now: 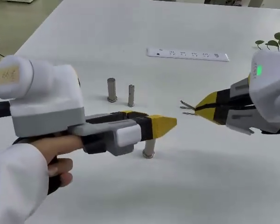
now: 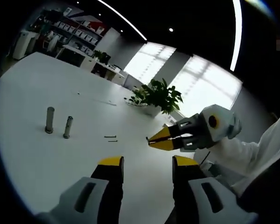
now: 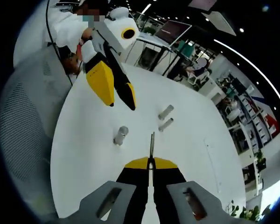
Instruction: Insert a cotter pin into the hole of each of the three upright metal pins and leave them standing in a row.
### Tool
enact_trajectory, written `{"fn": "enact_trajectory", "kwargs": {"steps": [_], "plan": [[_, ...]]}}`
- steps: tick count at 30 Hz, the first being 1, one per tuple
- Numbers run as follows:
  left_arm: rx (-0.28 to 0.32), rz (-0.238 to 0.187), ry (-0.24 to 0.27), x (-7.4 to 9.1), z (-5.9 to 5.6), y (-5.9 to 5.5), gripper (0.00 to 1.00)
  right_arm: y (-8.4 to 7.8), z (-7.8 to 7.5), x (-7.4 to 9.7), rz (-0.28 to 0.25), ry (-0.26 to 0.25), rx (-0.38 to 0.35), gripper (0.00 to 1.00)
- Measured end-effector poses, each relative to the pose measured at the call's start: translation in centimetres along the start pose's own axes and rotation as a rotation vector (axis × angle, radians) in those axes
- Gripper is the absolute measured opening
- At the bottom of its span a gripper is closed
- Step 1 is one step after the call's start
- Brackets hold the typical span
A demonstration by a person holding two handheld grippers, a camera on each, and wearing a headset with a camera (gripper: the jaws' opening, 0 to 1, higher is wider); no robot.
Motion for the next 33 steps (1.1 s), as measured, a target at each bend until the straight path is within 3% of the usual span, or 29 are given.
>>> {"fn": "enact_trajectory", "kwargs": {"steps": [7,14,23,33], "plan": [[0.002,0.018,-0.02,-0.1,0.3,0.3,0.34,1.0,1.0,0.2,-0.016,-0.002,0.039,0.0],[-0.045,0.031,-0.024,-0.6,0.5,0.6,0.32,1.6,1.9,0.1,-0.009,-0.026,0.1,0.0],[-0.066,0.058,-0.083,-1.5,-0.4,0.8,0.26,2.2,2.7,-0.1,-0.008,-0.029,0.136,0.0],[-0.071,0.083,-0.096,-1.9,-0.6,0.7,0.22,3.0,3.3,0.0,-0.026,-0.025,0.159,0.0]]}}
Point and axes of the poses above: the centre of the closed fingertips' face, and the gripper's own axes: x roughly backward along the fingers, z roughly to its left, y roughly out of its top, the point moved 6 cm from there along x, roughly backward along the fingers, and after that the axes turned 8 degrees about -x, right-handed, at the moved point
